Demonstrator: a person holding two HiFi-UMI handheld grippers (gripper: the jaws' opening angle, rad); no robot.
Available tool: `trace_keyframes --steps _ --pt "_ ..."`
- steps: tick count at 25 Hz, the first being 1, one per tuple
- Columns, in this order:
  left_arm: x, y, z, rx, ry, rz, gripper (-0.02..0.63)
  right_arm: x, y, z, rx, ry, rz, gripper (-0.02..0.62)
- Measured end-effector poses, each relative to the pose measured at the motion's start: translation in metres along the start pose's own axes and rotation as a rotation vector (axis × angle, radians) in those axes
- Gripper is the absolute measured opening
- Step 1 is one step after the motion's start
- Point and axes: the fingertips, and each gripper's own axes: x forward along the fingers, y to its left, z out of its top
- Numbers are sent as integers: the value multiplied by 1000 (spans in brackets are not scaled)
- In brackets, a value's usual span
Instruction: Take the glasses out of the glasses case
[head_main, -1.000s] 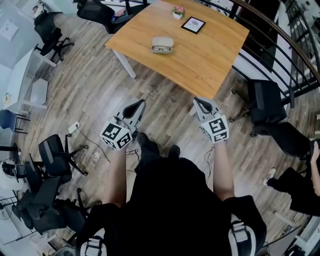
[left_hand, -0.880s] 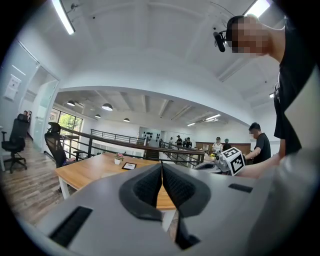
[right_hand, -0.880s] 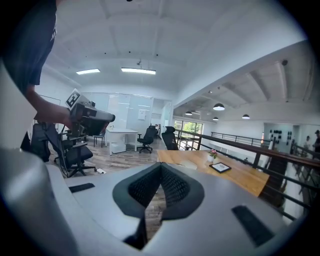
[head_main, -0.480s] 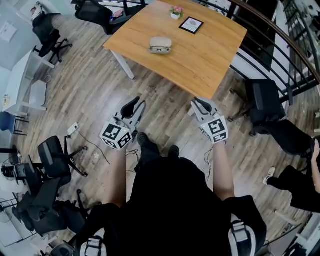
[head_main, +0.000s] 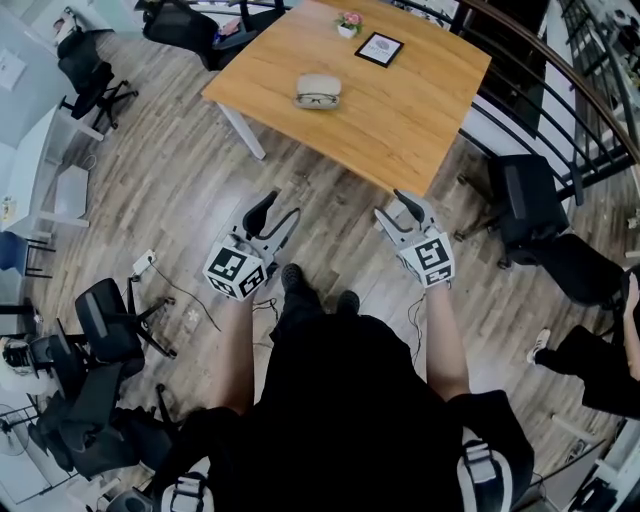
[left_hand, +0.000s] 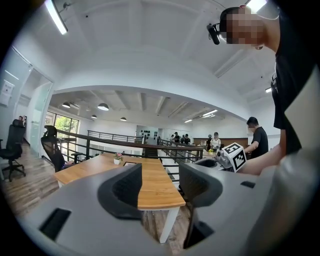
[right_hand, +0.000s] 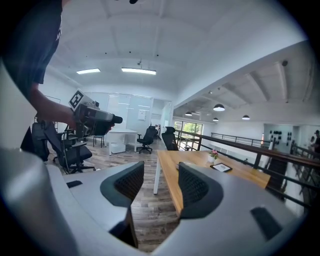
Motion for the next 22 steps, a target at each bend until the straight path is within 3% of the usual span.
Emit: trace_keyframes --steps 9,22 --pt "3 44 4 -30 -13 -27 233 32 3 7 36 7 -9 225" --pt "16 145 23 -35 0 -157 233 124 12 46 39 35 -90 222"
